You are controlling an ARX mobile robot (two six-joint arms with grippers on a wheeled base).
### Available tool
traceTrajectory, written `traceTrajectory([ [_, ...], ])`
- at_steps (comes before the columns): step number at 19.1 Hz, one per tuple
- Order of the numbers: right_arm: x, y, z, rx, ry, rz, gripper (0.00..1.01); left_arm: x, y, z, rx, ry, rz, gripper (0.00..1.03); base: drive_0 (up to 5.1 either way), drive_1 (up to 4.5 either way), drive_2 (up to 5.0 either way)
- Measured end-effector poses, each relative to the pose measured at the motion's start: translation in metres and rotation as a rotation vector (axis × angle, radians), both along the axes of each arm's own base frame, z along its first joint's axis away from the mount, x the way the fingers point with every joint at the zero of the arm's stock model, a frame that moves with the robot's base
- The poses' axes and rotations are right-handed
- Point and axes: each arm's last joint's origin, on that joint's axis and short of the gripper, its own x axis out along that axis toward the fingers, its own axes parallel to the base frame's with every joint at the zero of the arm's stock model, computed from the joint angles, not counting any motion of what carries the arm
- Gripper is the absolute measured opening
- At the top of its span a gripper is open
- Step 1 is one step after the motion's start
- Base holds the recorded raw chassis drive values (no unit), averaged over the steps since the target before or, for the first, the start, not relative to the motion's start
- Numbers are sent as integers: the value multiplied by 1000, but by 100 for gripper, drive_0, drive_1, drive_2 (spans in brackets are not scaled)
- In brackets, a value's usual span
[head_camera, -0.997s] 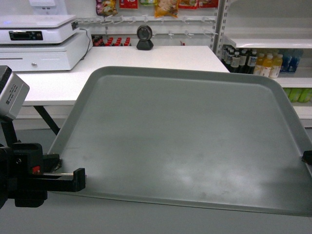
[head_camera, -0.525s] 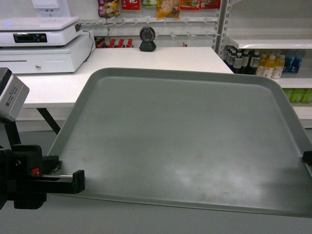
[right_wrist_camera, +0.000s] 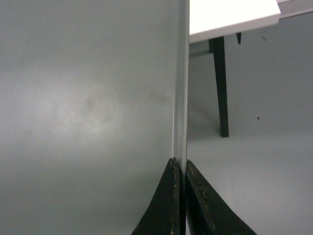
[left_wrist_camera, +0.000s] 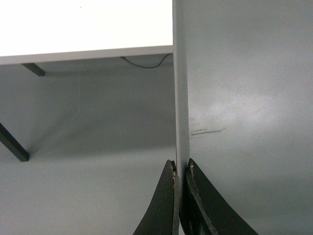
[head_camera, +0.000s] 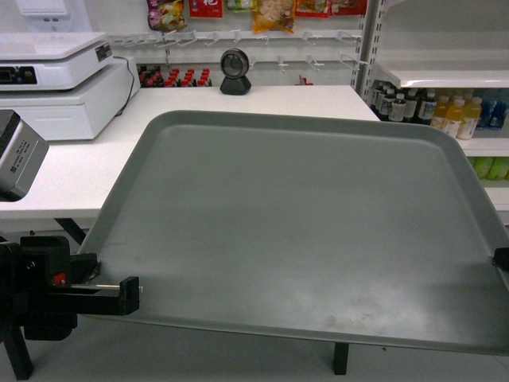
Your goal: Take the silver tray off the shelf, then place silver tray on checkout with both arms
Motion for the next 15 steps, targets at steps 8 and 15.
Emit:
traceTrajectory([
  [8,0,0,0,0,0,0,2,0,0,0,0,3,0,3,4,430,-422],
  [15,0,0,0,0,-2,0,2,0,0,-1,2,5,0,3,-2,416,-421],
])
